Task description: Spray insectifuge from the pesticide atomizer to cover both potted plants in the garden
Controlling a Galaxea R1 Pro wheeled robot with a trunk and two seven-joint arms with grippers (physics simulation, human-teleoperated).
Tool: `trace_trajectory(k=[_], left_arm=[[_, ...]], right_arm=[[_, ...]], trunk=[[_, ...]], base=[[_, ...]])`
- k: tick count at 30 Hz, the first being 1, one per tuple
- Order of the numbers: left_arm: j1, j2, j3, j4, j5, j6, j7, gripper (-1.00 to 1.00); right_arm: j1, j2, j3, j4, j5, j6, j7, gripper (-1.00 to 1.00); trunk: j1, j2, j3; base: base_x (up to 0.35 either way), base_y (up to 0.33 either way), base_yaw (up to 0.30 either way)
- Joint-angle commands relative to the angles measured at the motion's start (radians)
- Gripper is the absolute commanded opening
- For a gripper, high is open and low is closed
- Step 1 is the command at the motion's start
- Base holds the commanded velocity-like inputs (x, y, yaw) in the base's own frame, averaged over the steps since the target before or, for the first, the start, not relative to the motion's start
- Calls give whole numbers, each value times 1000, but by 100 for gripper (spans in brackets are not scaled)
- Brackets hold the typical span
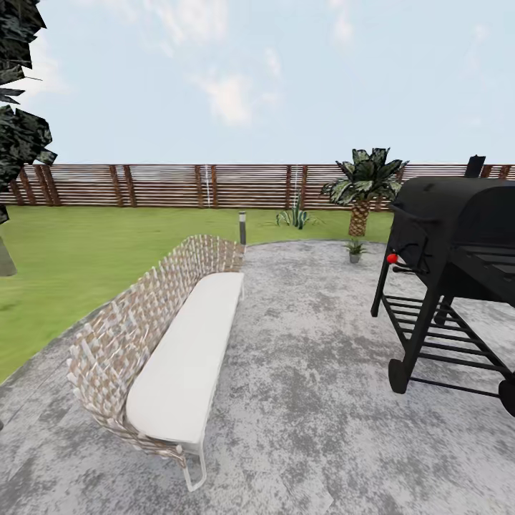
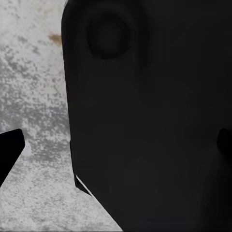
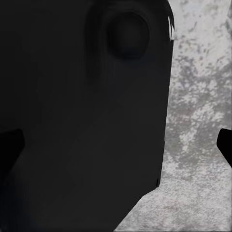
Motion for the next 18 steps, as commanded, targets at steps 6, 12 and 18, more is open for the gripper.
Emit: trace_trajectory(k=[6, 12, 18], left_arm=[[-3, 9, -1, 0, -12, 0, 0, 100], [-3, 9, -1, 0, -12, 0, 0, 100], [-3, 9, -1, 0, -12, 0, 0, 100]], right_arm=[[-11, 8, 6, -6, 2, -7, 10, 100], [-11, 8, 6, -6, 2, -7, 10, 100], [-11, 8, 6, -6, 2, -7, 10, 100]], trunk=[[0, 0, 0], [0, 0, 0], [0, 0, 0]], base=[[0, 0, 0], [0, 0, 0], [0, 0, 0]])
